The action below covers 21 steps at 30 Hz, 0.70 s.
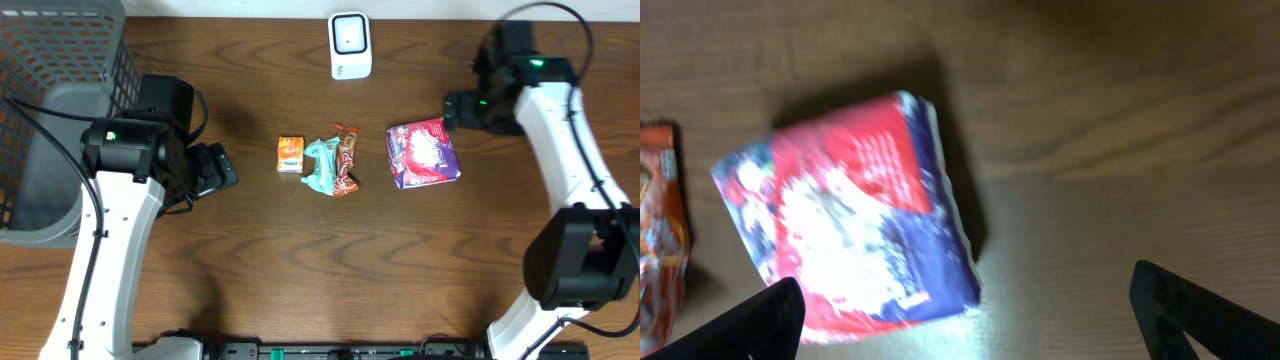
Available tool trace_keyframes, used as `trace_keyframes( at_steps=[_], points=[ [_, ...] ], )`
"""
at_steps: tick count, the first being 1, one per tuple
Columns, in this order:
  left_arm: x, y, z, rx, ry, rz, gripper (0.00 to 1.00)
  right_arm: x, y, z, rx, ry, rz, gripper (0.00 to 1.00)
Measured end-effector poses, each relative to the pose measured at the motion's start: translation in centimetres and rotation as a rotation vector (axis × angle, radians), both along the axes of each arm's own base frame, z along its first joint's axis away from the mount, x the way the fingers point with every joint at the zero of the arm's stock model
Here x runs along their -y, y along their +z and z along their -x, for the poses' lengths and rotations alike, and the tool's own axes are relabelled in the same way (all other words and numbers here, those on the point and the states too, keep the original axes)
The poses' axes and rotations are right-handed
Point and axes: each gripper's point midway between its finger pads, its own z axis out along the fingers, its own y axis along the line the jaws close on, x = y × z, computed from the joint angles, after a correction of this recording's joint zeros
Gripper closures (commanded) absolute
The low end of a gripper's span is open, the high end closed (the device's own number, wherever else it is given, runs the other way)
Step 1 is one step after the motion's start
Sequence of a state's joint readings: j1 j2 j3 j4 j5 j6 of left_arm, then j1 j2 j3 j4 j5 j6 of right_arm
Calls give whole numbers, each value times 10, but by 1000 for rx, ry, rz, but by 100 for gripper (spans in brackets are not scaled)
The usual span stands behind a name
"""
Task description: Scan the item barcode
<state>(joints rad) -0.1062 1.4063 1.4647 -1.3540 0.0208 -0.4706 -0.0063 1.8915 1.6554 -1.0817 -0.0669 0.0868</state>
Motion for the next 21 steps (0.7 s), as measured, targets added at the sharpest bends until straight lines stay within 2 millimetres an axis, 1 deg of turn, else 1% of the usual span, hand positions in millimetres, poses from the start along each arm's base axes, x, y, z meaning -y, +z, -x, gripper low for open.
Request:
trace_keyframes(
  at_steps=[5, 7, 9, 11, 13, 17, 21],
  points=[
    [0, 0, 0, 0, 0, 0, 2, 24, -19, 18, -56, -50, -153, 1],
    [0, 0, 0, 0, 0, 0, 2, 31, -29, 20, -57, -74, -193, 4],
    [0, 0, 0, 0, 0, 0, 2, 33, -38, 22, -52, -86, -228, 10],
    [0, 0, 0, 0, 0, 0, 2, 32, -48, 21, -34, -87, -268, 14],
    [0, 0, 0, 0, 0, 0, 2, 26, -59, 23, -27, -81, -306, 16],
    [0, 0, 0, 0, 0, 0, 2, 13, -75, 27, -6, -60, -382, 17],
    [0, 0, 0, 0, 0, 0, 2, -1, -85, 27, 33, -35, -459, 18]
  ],
)
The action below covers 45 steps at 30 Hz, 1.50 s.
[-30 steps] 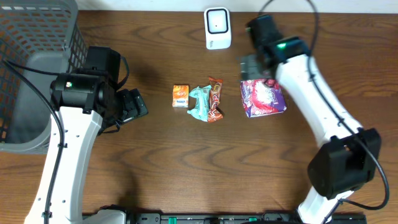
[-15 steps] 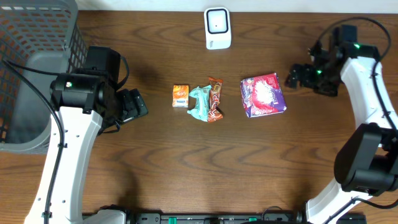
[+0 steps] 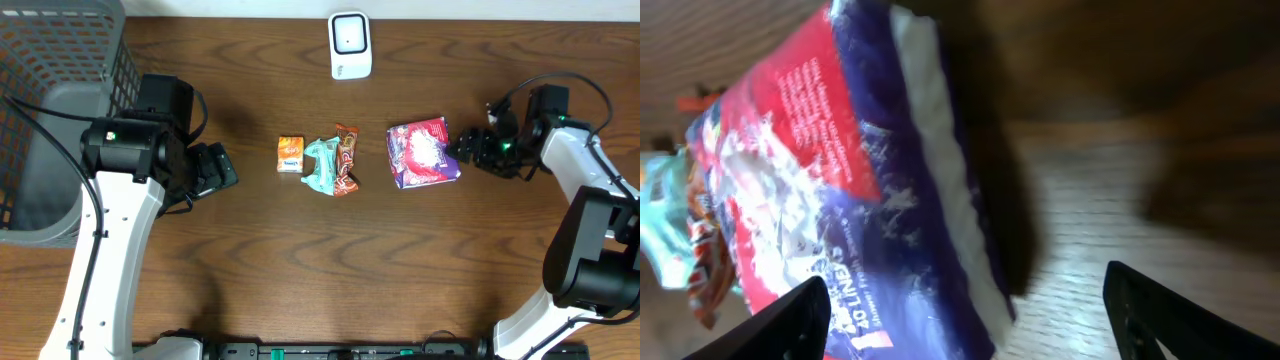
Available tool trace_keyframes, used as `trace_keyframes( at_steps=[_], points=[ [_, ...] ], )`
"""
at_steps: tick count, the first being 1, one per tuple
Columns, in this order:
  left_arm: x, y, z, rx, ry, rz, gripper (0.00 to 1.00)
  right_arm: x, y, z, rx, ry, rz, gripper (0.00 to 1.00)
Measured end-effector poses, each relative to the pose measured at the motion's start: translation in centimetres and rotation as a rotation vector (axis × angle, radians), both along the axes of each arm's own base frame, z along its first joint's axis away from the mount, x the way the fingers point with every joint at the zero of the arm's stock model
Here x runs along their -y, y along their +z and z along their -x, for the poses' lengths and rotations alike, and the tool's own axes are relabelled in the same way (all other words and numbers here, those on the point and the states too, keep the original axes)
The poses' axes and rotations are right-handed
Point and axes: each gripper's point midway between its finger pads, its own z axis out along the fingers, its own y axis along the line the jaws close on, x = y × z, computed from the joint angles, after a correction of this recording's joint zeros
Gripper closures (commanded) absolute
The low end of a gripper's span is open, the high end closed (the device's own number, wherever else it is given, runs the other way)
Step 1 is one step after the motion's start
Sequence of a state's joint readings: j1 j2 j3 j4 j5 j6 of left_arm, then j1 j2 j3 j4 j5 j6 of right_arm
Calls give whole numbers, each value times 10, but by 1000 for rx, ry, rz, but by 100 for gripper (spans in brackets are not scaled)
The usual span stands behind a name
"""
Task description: Scan the item barcode
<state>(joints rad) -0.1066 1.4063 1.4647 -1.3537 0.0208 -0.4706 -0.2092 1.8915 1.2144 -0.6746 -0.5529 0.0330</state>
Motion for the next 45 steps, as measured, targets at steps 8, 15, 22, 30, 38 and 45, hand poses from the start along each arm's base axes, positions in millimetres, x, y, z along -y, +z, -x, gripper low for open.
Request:
trace_keyframes(
  at_steps=[8, 15, 22, 30, 38, 45],
  points=[
    [0, 0, 0, 0, 0, 0, 2, -13, -20, 11, 19, -5, -78, 23],
    [0, 0, 0, 0, 0, 0, 2, -30, -30, 22, -5, -28, -157, 76],
    [0, 0, 0, 0, 0, 0, 2, -59, -23, 19, 18, 26, -215, 99],
    [0, 0, 0, 0, 0, 0, 2, -69, 22, -23, 46, -44, -264, 99],
    [0, 0, 0, 0, 0, 0, 2, -100, 94, -95, 265, -141, -323, 99],
    [0, 0, 0, -1, 0, 0, 2, -139, 132, -132, 438, -264, -354, 99]
  ],
)
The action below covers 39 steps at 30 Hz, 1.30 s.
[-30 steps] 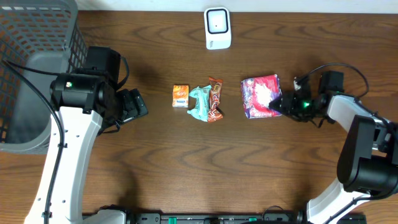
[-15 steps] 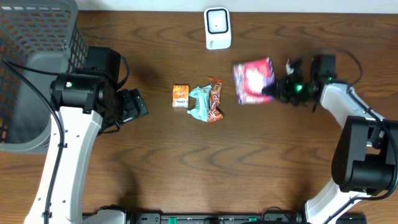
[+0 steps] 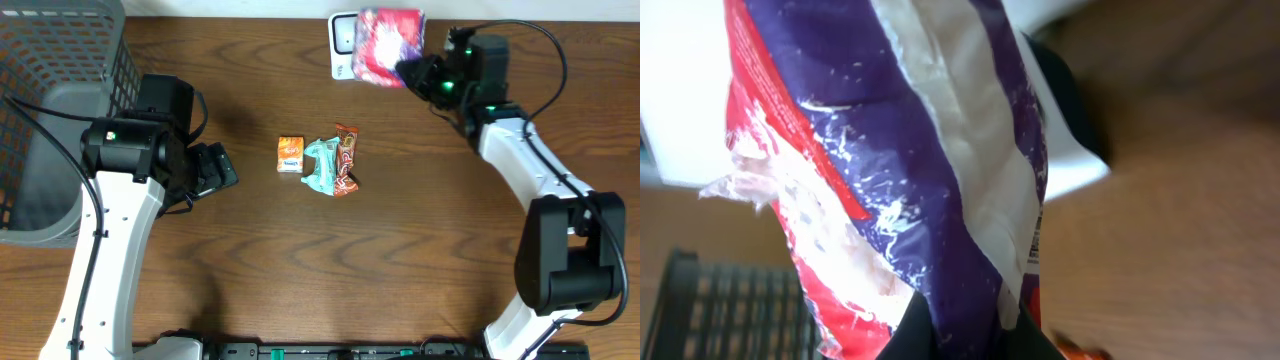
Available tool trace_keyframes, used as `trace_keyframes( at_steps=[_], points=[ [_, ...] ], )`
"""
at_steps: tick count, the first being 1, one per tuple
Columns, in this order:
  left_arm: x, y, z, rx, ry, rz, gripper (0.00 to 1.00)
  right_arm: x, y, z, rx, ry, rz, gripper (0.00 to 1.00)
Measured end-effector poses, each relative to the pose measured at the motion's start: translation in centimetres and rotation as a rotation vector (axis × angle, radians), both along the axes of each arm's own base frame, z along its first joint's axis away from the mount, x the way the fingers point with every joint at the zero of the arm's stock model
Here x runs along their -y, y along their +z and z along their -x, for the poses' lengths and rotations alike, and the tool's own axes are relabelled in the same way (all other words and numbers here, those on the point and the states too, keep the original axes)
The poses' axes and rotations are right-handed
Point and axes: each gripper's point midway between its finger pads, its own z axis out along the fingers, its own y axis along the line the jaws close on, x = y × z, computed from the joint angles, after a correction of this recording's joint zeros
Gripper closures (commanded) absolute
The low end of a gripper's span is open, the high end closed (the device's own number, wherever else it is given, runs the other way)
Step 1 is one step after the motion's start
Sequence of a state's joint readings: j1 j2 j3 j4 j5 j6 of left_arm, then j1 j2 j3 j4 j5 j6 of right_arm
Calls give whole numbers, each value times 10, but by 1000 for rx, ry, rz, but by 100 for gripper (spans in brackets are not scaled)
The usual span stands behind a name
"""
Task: Scan the item barcode
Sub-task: 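Hold the purple pack up in front of the scanner, then carry the purple pack to the far right and release it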
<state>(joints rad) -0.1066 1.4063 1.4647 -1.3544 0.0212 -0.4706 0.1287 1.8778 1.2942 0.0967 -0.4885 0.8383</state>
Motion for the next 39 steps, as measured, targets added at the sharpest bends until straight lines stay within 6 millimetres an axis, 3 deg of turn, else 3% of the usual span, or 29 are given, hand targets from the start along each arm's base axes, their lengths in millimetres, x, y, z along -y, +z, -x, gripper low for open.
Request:
trace_keyframes(
  at_steps=[5, 8, 11, 15, 19, 27, 31, 34, 39],
  points=[
    [0, 0, 0, 0, 0, 0, 2, -24, 25, -15, 102, -95, -42, 99],
    [0, 0, 0, 0, 0, 0, 2, -35, 29, -26, 136, -119, -85, 99],
    [0, 0, 0, 0, 0, 0, 2, -44, 12, -46, 111, -134, -110, 99],
    [0, 0, 0, 1, 0, 0, 2, -53, -32, -75, 28, -138, -113, 99],
    [0, 0, 0, 1, 0, 0, 2, -55, -62, -81, -61, -140, -90, 99],
    [0, 0, 0, 1, 0, 0, 2, -59, -30, -88, -3, -78, -116, 99],
    [0, 0, 0, 1, 1, -1, 2, -30, -26, -83, -75, -95, -112, 99],
    [0, 0, 0, 1, 1, -1, 2, 28, -22, -75, -168, -176, -90, 99],
    [0, 0, 0, 1, 1, -1, 2, 158, -9, -51, -276, -384, -69, 99]
  ],
)
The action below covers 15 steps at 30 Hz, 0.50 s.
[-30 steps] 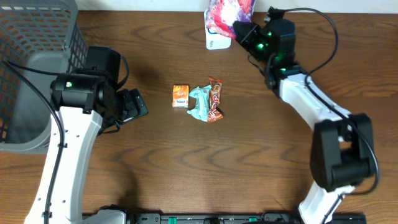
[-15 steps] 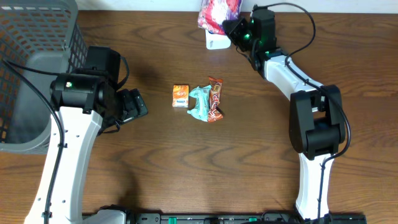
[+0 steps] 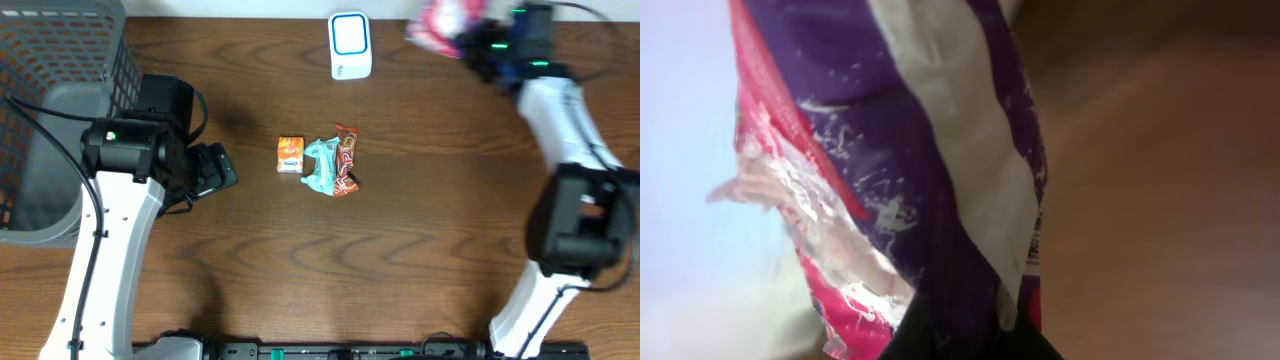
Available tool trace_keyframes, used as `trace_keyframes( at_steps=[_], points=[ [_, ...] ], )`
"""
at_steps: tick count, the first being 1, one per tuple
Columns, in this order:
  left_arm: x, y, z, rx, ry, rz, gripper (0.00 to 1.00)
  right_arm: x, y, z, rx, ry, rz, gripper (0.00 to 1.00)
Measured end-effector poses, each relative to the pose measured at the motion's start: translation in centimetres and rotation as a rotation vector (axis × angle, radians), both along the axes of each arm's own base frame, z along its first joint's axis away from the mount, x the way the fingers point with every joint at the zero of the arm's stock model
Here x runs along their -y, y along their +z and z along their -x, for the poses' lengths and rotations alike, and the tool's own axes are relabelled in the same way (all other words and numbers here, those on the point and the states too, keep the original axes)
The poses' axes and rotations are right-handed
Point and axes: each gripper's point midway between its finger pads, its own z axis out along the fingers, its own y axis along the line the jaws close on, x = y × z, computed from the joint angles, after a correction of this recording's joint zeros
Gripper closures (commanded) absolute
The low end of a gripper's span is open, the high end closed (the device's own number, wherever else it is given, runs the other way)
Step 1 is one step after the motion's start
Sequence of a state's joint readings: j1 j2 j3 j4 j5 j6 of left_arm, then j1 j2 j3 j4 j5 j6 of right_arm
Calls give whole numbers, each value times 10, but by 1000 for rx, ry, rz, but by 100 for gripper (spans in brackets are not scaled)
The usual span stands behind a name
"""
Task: Scan the item barcode
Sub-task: 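Carry the purple pack to the far right and release it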
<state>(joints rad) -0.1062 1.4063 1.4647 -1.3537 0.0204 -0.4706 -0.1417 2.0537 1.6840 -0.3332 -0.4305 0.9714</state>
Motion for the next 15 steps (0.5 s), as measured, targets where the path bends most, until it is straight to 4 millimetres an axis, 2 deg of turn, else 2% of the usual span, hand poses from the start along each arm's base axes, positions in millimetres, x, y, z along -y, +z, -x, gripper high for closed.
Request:
trace_keyframes(
  at_steps=[1, 2, 3, 8, 12, 15],
  points=[
    [0, 0, 0, 0, 0, 1, 2, 24, 1, 7, -23, -40, 2, 99],
    [0, 0, 0, 0, -1, 1, 2, 65, 1, 21, -58, -110, 3, 99],
    [0, 0, 0, 0, 0, 0, 2, 94, -2, 32, -90, -159, 5, 99],
    [0, 0, 0, 0, 0, 0, 2, 186, -26, 84, -220, -308, 38, 99],
    [0, 0, 0, 0, 0, 0, 2, 230, -26, 102, -207, -331, 134, 99],
    [0, 0, 0, 0, 0, 0, 2, 249, -32, 117, -249, -353, 201, 99]
  ],
)
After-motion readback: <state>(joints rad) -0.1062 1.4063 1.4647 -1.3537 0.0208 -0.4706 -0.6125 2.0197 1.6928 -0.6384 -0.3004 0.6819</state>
